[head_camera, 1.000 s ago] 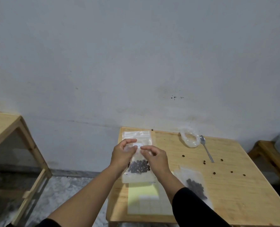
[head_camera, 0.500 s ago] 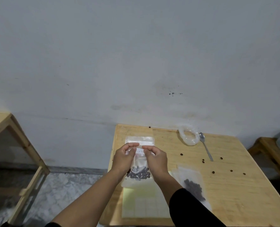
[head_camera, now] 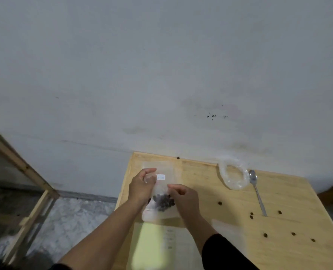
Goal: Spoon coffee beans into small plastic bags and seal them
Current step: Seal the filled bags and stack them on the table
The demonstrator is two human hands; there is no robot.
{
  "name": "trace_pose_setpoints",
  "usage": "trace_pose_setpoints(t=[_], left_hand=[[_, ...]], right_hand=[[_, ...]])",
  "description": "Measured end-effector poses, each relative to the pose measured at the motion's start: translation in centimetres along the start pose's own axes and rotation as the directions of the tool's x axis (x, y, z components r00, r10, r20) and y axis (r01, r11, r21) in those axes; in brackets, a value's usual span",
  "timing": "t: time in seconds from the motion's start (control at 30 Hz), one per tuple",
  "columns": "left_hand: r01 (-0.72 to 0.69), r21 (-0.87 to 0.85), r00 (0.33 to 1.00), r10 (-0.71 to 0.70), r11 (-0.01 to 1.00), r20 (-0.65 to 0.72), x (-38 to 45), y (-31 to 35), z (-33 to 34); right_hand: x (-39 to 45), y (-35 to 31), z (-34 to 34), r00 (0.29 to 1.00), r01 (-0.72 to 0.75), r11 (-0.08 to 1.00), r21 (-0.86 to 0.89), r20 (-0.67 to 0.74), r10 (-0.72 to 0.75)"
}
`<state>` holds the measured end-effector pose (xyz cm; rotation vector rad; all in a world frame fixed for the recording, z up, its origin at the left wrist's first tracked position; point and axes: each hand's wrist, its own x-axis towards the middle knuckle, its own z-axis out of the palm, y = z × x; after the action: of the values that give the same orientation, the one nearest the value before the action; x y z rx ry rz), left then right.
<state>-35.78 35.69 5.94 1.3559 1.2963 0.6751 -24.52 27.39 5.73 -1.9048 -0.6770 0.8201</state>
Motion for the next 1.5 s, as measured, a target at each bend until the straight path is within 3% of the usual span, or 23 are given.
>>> trace_pose_setpoints(t=[0.3, 0.6, 0.73, 0.83, 0.97, 1.13, 1.33, 1.43, 1.5], left_hand=[[0.040, 0.347, 0.998, -0.057, 0.937, 0.040, 1.6, -2.7, 3.2], [-0.098, 0.572, 0.994, 0.054, 0.815, 0.092, 0.4, -4.1, 3.5], [-0.148, 0.644, 0.986, 0.062, 0.750, 0.155, -0.6, -3.4, 2.5], [-0.183, 0.695, 0.978, 0.059, 0.696, 0.199, -1.7, -2.6, 1.7], [-0.307, 0.700, 0.950, 0.170, 0.645, 0.261, -3.8, -1.6, 1.4], [-0.496, 0.643, 0.868, 0.311, 0.584, 0.388, -7.2, -1.3, 3.1], [-0.678, 0.571, 0.730, 0.334, 0.463, 0.596, -10.7, -3.6, 6.8], [-0.673, 0.525, 0.721, 0.305, 0.520, 0.622, -13.2, -3.3, 8.5], [-0.641, 0.547, 0.735, 0.224, 0.539, 0.640, -14.8, -3.2, 9.9]], right_hand=[[4.7, 3.2, 0.1, 0.993, -0.116, 0.972, -0.205, -0.050, 0.108], [3.6, 4.2, 0.2, 0.994, 0.110, 0.865, -0.489, 0.078, -0.082], [2.2, 3.1, -0.3, 0.982, 0.188, 0.714, -0.674, 0.135, -0.131], [0.7, 2.4, -0.7, 0.981, 0.192, 0.661, -0.725, 0.124, -0.149], [-2.4, 2.0, -2.2, 0.972, 0.208, 0.595, -0.776, 0.094, -0.217], [-6.5, 3.7, -5.5, 0.954, 0.172, 0.518, -0.838, 0.011, -0.300], [-10.6, 7.0, -10.9, 0.959, 0.022, 0.523, -0.852, -0.129, -0.251], [-12.2, 8.1, -13.1, 0.961, -0.055, 0.535, -0.843, -0.190, -0.200], [-12.6, 9.1, -13.9, 0.973, -0.131, 0.587, -0.799, -0.217, -0.078]])
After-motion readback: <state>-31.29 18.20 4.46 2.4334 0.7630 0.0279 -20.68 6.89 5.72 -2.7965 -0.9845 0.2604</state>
